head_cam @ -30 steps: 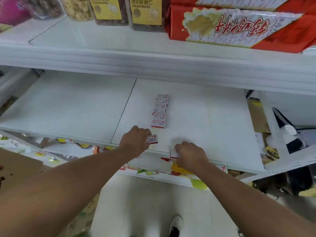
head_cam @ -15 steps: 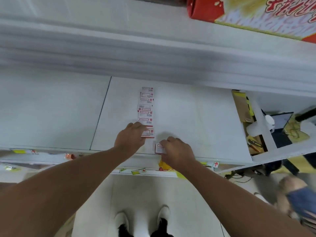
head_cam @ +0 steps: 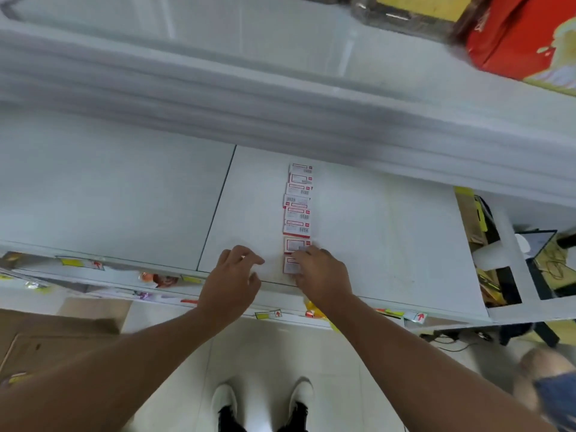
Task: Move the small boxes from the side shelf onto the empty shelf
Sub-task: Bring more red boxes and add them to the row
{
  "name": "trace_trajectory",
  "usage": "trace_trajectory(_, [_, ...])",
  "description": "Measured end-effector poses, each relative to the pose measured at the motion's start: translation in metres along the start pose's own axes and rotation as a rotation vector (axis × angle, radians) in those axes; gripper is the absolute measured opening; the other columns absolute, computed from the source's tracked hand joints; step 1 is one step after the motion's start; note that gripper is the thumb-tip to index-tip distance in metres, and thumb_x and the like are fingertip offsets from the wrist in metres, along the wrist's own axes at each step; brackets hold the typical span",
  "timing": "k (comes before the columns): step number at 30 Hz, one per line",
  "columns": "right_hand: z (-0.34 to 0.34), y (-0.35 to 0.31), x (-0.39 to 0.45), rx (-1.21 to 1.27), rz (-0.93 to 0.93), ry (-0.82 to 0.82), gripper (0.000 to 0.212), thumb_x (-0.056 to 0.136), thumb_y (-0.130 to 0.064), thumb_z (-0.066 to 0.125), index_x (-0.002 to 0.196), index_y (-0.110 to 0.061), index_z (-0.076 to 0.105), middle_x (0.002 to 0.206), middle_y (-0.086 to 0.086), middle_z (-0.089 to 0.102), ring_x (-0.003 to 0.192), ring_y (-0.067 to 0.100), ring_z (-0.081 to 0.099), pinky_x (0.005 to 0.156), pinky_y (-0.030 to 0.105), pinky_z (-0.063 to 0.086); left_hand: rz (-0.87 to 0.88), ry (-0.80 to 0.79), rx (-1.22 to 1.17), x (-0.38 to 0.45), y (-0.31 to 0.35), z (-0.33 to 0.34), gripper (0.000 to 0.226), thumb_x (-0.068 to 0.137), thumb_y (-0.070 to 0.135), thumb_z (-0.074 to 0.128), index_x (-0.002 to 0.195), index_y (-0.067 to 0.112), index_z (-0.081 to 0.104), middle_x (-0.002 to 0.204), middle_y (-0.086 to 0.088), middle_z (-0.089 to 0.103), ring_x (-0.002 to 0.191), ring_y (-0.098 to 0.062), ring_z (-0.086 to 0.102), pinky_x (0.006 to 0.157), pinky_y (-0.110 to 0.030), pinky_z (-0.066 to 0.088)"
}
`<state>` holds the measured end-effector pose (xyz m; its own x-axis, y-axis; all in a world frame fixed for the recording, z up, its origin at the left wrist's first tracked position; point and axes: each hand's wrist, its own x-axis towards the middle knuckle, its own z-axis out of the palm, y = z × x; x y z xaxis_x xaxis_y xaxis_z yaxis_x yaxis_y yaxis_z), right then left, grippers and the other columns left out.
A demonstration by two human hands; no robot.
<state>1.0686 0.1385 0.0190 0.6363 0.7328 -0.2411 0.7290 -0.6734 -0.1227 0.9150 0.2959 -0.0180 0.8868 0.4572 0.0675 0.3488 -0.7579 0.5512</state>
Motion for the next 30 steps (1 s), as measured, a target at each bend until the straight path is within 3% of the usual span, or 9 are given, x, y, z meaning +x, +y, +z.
trace_trajectory(7, [0.010,0.006,-0.013,0.167,0.111,0.106,0.034,0.102,-0.043,0.055,0.132,-0.030,0.065,0.130,-0.006,0.063,0.114,0.021,0.063,0.086,0.042,0.061,-0.107,0.008,-0.077,-0.009,0.004,0.006,0.031,0.093,0.012,0.066,0.122,0.024,0.069,0.125,0.007,0.056,0.116,-0.016,0.049,0.081,-0.030,0.054])
trace_trajectory(10, [0.012,0.014,-0.021,0.479,0.251,0.194,0.030,0.105,-0.041,0.056,0.127,-0.024,0.067,0.121,-0.002,0.065,0.109,0.020,0.065,0.088,0.037,0.057,-0.323,0.017,-0.300,-0.003,0.020,0.009,0.033,0.097,0.014,0.065,0.128,0.026,0.068,0.128,0.009,0.057,0.115,-0.013,0.057,0.096,-0.037,0.056])
trace_trajectory(13, [0.012,0.015,-0.027,0.813,0.366,0.201,0.036,0.106,-0.032,0.059,0.140,-0.021,0.062,0.135,-0.002,0.065,0.115,0.013,0.064,0.098,0.033,0.053,-0.529,0.075,-0.545,0.008,0.043,0.011,0.037,0.102,0.009,0.062,0.137,0.020,0.065,0.133,0.003,0.062,0.115,-0.012,0.061,0.105,-0.035,0.053])
trace_trajectory(16, [0.004,0.002,-0.033,1.181,0.438,0.198,0.030,0.109,-0.017,0.052,0.128,-0.037,0.063,0.121,-0.021,0.068,0.104,-0.011,0.065,0.086,0.008,0.047,-0.636,0.121,-0.735,0.017,0.069,0.021,0.039,0.106,0.011,0.056,0.144,0.018,0.060,0.137,0.002,0.065,0.121,-0.014,0.061,0.105,-0.029,0.048])
trace_trajectory(17, [0.003,-0.003,-0.032,1.250,0.428,0.210,0.033,0.110,-0.013,0.049,0.120,-0.041,0.063,0.114,-0.022,0.070,0.104,-0.011,0.066,0.082,0.007,0.048,-0.644,0.126,-0.770,0.019,0.077,0.024,0.037,0.107,0.013,0.054,0.143,0.018,0.060,0.135,0.003,0.066,0.121,-0.014,0.062,0.104,-0.029,0.049])
trace_trajectory(19, [0.008,-0.011,-0.029,1.338,0.378,0.227,0.038,0.111,-0.009,0.043,0.125,-0.036,0.065,0.117,-0.015,0.073,0.113,0.001,0.067,0.088,0.013,0.050,-0.644,0.141,-0.856,0.022,0.095,0.029,0.030,0.108,0.015,0.048,0.133,0.020,0.063,0.121,0.007,0.072,0.111,-0.011,0.067,0.092,-0.017,0.052])
trace_trajectory(22, [0.019,-0.019,-0.022,1.451,0.330,0.248,0.044,0.110,-0.006,0.039,0.146,-0.023,0.057,0.134,-0.007,0.070,0.122,0.004,0.065,0.096,0.015,0.051,-0.620,0.193,-0.975,0.024,0.114,0.028,0.032,0.111,0.010,0.040,0.108,0.033,0.063,0.094,0.026,0.073,0.092,0.009,0.068,0.074,-0.003,0.046])
trace_trajectory(27, [0.033,-0.026,-0.009,1.609,0.403,0.289,0.048,0.112,-0.016,0.041,0.159,-0.024,0.043,0.149,0.001,0.062,0.132,0.013,0.063,0.114,0.039,0.052,-0.567,0.203,-1.073,0.036,0.118,0.037,0.038,0.114,0.018,0.031,0.129,0.015,0.066,0.113,-0.001,0.077,0.100,-0.011,0.075,0.078,-0.019,0.058])
trace_trajectory(30, [0.038,-0.027,-0.006,1.665,0.423,0.313,0.043,0.110,-0.023,0.043,0.152,-0.034,0.046,0.142,-0.009,0.066,0.130,0.013,0.065,0.116,0.046,0.049,-0.609,0.230,-1.109,0.042,0.119,0.040,0.037,0.114,0.024,0.032,0.128,0.018,0.066,0.113,-0.002,0.077,0.098,-0.012,0.076,0.074,-0.017,0.058])
